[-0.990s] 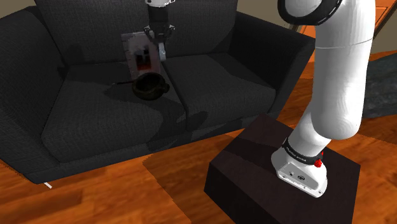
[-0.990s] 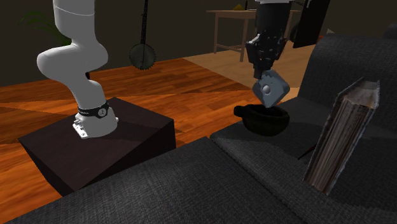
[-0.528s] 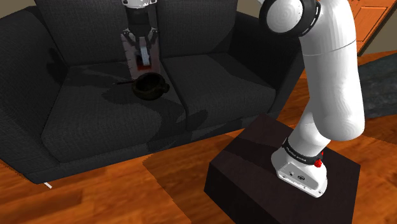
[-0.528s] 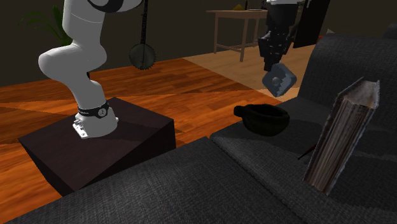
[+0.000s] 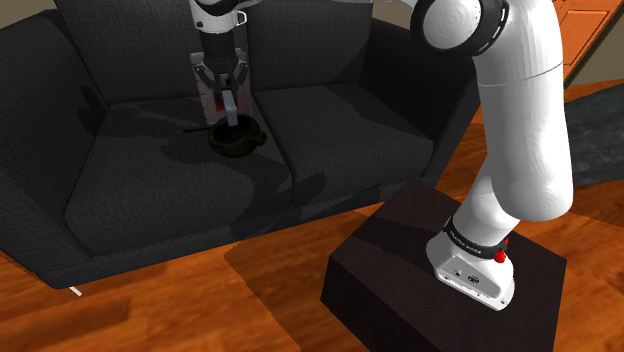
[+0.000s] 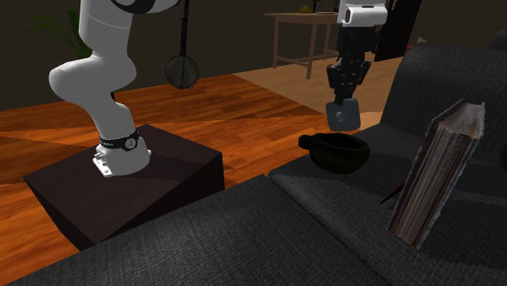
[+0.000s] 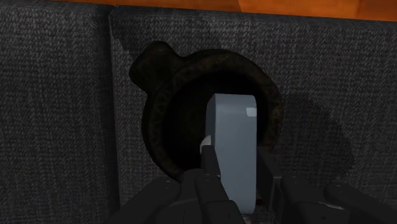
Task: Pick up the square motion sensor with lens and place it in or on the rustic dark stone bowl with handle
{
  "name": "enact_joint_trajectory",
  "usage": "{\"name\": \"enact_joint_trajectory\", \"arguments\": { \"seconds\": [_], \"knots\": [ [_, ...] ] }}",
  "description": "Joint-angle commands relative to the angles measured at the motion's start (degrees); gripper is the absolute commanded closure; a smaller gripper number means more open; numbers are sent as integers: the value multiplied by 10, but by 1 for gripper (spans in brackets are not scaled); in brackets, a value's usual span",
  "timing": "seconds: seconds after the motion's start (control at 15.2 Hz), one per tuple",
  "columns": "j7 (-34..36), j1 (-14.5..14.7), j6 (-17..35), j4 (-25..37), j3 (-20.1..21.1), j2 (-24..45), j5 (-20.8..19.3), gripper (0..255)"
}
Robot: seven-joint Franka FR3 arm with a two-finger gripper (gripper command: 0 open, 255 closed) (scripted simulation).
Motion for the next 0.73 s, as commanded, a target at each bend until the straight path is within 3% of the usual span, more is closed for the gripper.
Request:
{"name": "enact_joint_trajectory", "arguments": {
  "seconds": [0.0,0.4,0.66],
  "knots": [
    [1,-1,16,-16,0,0,0,255],
    [4,-3,62,-62,-1,1,-1,255],
    [4,-3,62,-62,-1,1,-1,255]
  ]
}}
